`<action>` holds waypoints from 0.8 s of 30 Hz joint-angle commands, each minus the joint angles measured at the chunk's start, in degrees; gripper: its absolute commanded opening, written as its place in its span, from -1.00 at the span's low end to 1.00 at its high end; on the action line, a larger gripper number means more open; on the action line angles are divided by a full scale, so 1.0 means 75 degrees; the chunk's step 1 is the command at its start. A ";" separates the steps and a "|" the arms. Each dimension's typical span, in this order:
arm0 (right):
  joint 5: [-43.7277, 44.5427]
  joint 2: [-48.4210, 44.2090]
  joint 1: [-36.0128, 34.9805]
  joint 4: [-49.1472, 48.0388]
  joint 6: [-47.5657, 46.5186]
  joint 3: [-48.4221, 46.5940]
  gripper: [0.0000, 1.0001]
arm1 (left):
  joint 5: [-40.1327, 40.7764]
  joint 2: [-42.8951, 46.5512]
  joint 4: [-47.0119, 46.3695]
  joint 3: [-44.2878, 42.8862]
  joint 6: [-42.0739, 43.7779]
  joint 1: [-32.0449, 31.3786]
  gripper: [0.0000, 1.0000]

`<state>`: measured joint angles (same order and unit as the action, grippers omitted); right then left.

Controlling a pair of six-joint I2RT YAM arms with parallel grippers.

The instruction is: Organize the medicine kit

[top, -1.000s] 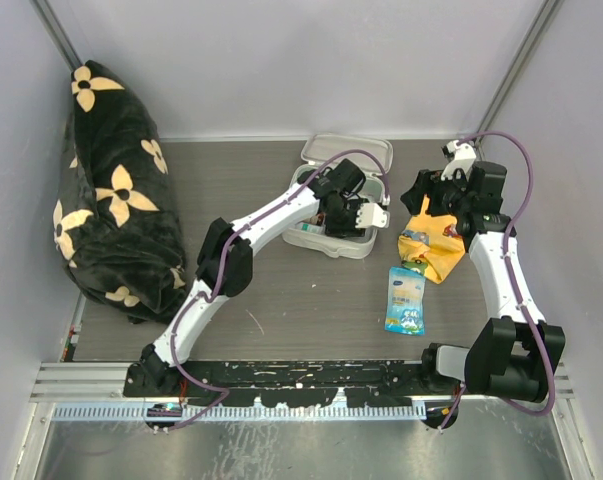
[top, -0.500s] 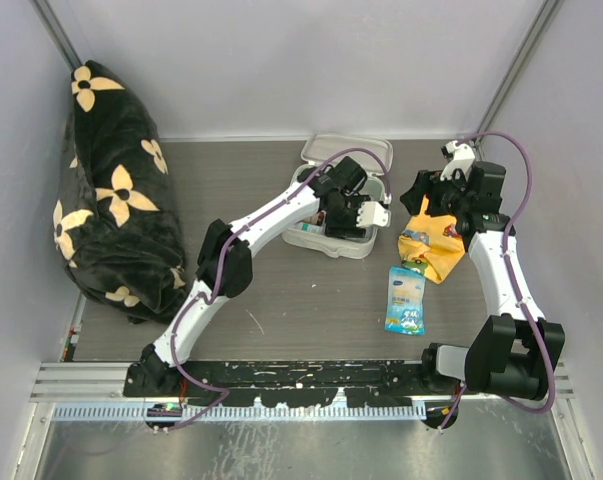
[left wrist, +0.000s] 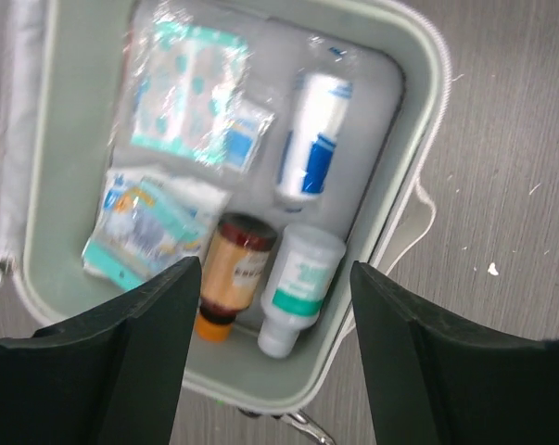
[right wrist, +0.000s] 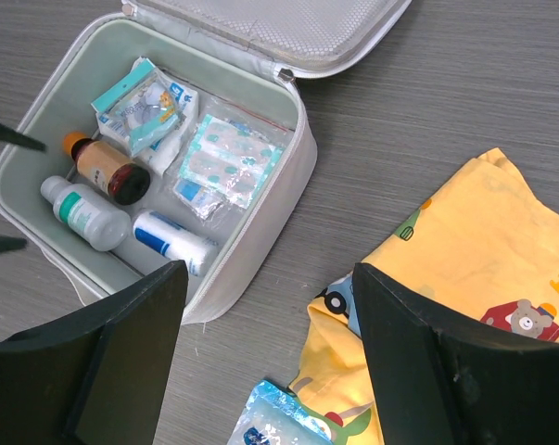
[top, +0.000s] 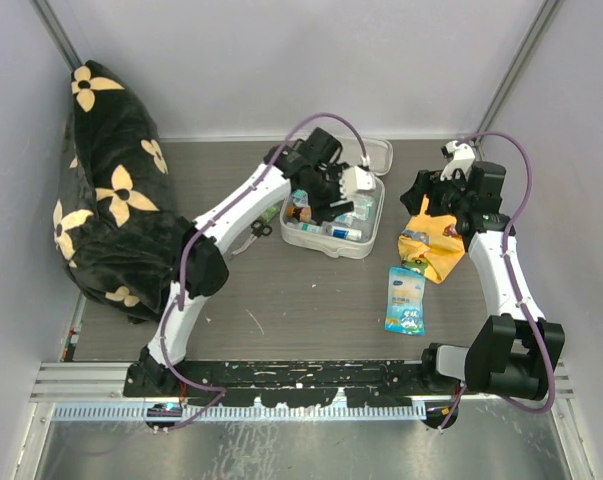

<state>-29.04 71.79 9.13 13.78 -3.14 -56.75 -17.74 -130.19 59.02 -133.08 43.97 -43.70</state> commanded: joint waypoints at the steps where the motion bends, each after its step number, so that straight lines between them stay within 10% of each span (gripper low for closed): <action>1: 0.0052 -0.0164 0.0040 -0.0326 -0.0099 -0.0106 0.55 | -0.0309 0.1034 -0.0601 0.0493 -0.1227 0.0700 0.39; 24: -0.0129 0.0012 0.0037 -0.0314 -0.0010 -0.0115 0.55 | 0.0732 0.2063 -0.3013 0.3657 -0.4174 0.3361 0.97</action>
<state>-29.28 72.66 9.13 13.74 -3.09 -56.75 -14.61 -113.30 40.49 -105.21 14.24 -19.29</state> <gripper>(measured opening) 0.777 0.990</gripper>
